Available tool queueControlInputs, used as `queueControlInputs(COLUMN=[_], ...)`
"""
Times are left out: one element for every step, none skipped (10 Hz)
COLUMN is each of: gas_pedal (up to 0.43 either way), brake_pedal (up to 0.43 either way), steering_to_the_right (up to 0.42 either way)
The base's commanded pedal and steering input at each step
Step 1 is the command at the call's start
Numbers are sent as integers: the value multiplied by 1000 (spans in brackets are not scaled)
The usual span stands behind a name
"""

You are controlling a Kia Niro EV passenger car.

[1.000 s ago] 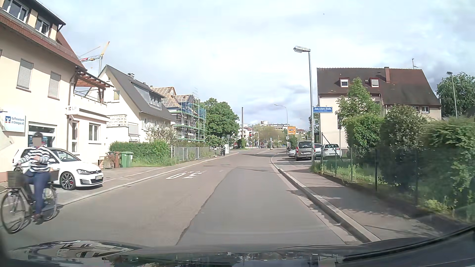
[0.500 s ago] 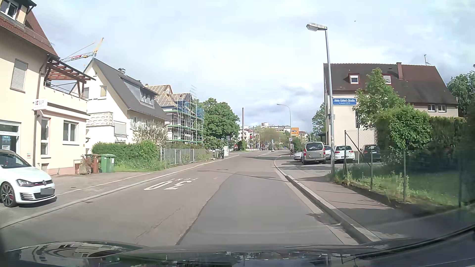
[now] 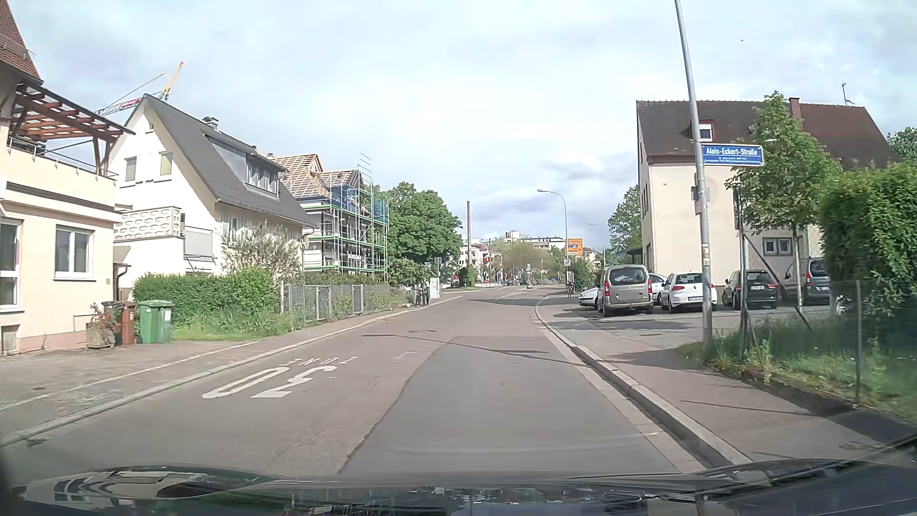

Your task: Follow the waypoints while adhering to traffic rules and regulations

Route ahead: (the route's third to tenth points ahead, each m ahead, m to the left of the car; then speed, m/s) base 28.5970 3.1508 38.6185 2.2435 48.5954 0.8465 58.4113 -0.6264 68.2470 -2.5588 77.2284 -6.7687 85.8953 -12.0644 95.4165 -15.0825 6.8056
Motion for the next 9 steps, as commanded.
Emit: queueControlInputs(gas_pedal=[79, 79, 79, 79, 79, 79, 79, 79, 79], brake_pedal=[0, 0, 0, 0, 0, 0, 0, 0, 0], steering_to_the_right=[0, 0, 1, 3, 4, 4, 4, 5, 5])
